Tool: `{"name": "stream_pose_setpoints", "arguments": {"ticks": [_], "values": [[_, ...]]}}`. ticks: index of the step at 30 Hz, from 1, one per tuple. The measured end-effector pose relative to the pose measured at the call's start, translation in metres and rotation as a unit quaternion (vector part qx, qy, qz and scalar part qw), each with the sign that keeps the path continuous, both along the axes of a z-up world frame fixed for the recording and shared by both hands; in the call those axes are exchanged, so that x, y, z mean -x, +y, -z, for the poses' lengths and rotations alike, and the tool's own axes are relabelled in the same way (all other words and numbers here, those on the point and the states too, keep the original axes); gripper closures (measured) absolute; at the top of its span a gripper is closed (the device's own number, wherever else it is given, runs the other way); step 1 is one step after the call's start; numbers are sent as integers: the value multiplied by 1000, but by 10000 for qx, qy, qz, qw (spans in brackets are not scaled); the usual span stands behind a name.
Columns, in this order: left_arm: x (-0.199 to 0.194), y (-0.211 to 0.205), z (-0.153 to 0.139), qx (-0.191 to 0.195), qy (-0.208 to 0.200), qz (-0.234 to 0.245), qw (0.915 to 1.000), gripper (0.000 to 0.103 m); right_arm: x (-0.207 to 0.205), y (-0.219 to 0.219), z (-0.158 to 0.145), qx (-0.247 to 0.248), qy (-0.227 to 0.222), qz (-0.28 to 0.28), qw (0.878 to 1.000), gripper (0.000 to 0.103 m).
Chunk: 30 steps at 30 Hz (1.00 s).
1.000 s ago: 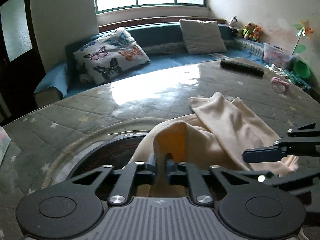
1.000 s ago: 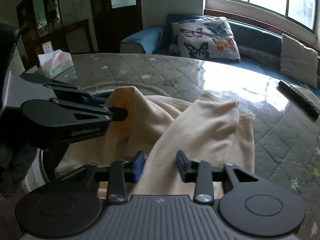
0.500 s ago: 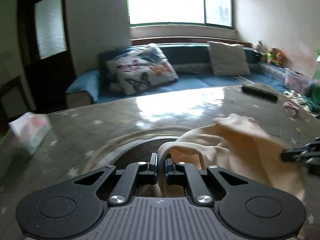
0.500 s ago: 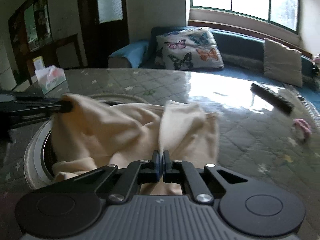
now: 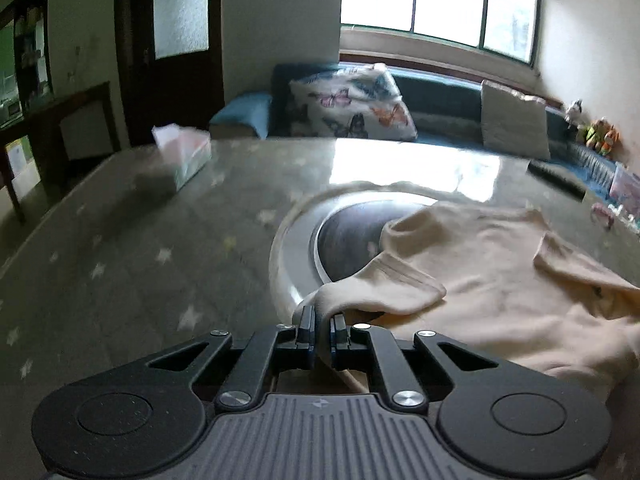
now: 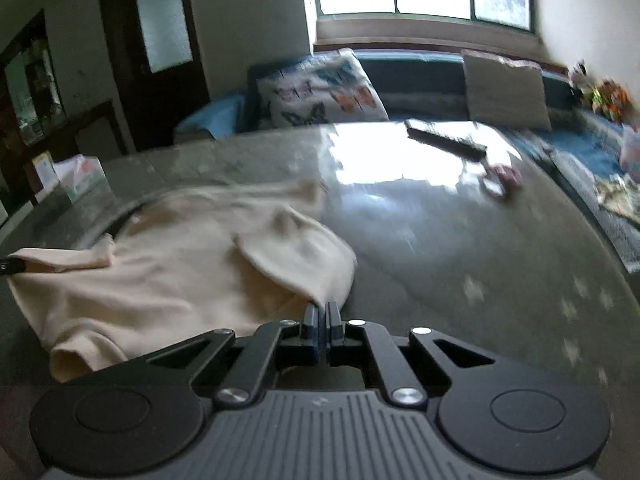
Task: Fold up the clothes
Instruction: 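Pull the sweatshirt apart with both grippers to spread it on the table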
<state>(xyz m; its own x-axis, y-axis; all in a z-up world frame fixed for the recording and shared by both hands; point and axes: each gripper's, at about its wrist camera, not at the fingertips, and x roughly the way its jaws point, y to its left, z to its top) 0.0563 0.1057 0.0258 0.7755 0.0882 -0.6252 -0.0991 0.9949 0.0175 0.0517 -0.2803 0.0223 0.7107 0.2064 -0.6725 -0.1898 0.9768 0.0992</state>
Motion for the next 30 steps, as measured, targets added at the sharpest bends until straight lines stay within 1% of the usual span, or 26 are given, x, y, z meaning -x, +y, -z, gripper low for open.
{"name": "stream_pose_setpoints", "arguments": {"ticks": [1,2,3,4,5,6,7,8,11,13,16,18,19,22,24,25,27,28,29,30], "values": [[3,1,2,-1,41,-20,10000,92,4,-4,5,35,85,35,10000,95],[7,2,3,-1,81,-40,10000,92,5,-4,9,140,135,27,9998,91],[10,3,5,-2,122,-60,9999,91,7,-4,13,244,184,19,9995,83],[14,4,6,-2,163,-80,9998,90,7,-2,13,328,154,-15,9993,79],[17,5,8,-3,204,-100,9997,84,7,1,13,411,124,-49,9991,75],[21,6,10,-3,244,-120,9996,69,7,3,12,494,93,-83,9987,68],[24,7,11,-4,285,-140,9995,62,7,8,10,569,19,-122,9983,64],[25,5,9,-85,224,-122,9996,50,5,12,8,637,-41,-189,9978,59],[26,-1,3,-333,36,-67,9994,49,-2,29,5,922,-263,-419,9945,58],[24,-6,1,-419,-50,58,9991,48,-13,44,5,1089,-337,-595,9917,58],[19,-16,1,-545,-114,287,9980,48,-28,66,12,1195,-336,-926,9879,62],[14,-23,3,-581,-131,455,9972,48,-40,79,17,1168,-266,-1108,9866,66],[11,-27,5,-575,-127,568,9966,48,-45,85,20,1148,-230,-1181,9861,67],[-2,-39,10,-611,-82,871,9943,48,-62,99,26,1142,-200,-1304,9847,68],[-12,-48,16,-620,-17,1048,9926,48,-72,106,31,1080,-137,-1353,9848,74],[-18,-51,19,-622,36,1113,9918,48,-77,109,34,1045,-87,-1375,9849,75],[-28,-57,27,-617,133,1234,9903,48,-81,112,38,1005,-40,-1389,9852,85],[-34,-60,31,-630,189,1251,9900,48,-82,112,39,1032,-71,-1368,9852,88],[-40,-62,35,-644,245,1268,9895,48,-82,112,39,1059,-103,-1346,9852,97],[-44,-63,39,-662,293,1266,9893,48,-82,111,38,1074,-135,-1283,9858,100]]}}
